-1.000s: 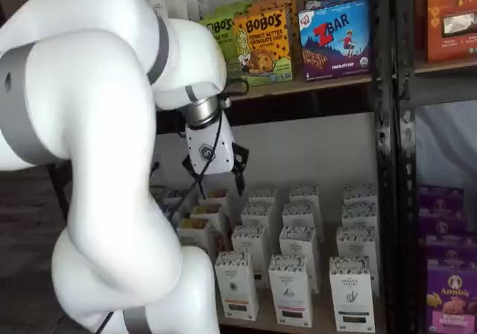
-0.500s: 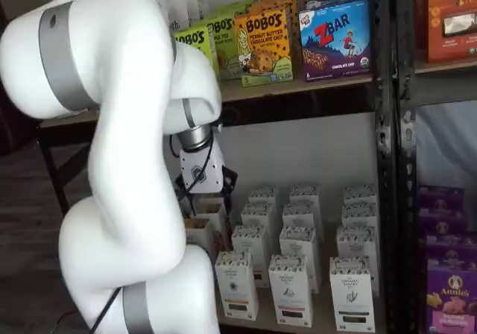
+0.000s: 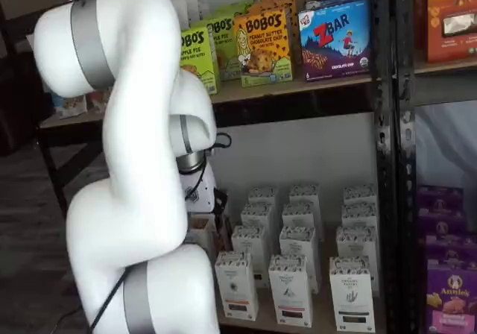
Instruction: Pick up the white box with a yellow strip in the middle, on the bottom shelf, the fourth box from the left
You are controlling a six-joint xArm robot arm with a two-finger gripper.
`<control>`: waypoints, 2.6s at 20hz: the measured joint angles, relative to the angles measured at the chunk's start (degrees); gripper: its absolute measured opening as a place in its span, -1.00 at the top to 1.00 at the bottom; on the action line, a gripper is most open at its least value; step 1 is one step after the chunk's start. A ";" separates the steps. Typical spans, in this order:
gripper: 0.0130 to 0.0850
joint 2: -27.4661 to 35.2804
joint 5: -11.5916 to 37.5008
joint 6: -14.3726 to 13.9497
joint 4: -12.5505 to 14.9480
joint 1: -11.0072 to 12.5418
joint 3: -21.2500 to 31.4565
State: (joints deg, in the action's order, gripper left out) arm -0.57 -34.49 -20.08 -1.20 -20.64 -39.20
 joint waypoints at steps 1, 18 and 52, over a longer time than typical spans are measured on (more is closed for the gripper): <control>-1.00 2.15 0.97 -0.12 -0.09 -0.22 -1.01; -1.00 28.95 9.35 0.72 1.60 2.01 -18.05; -1.00 49.01 3.79 8.62 -3.92 5.18 -41.61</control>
State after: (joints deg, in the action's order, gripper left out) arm 48.44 -30.70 -11.46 -5.12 -15.46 -80.82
